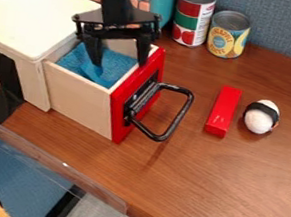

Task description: Take the blue thing in the drawer and put to the lower right side of the table

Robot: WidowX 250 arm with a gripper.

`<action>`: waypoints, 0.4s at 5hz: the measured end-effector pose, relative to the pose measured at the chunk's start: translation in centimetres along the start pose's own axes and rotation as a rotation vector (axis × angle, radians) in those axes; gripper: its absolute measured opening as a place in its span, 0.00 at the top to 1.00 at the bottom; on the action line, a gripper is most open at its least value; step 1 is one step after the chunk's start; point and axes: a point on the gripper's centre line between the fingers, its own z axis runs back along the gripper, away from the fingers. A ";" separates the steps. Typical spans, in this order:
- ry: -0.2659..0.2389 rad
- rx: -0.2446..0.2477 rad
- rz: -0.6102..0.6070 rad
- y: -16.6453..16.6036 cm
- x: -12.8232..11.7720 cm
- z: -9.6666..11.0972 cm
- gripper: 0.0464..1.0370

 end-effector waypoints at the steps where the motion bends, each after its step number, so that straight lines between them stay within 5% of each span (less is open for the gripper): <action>1: -0.001 -0.019 0.035 1.1 0.7 0.3 0.04; 2: -0.002 -0.021 0.041 1.7 0.9 0.3 0.04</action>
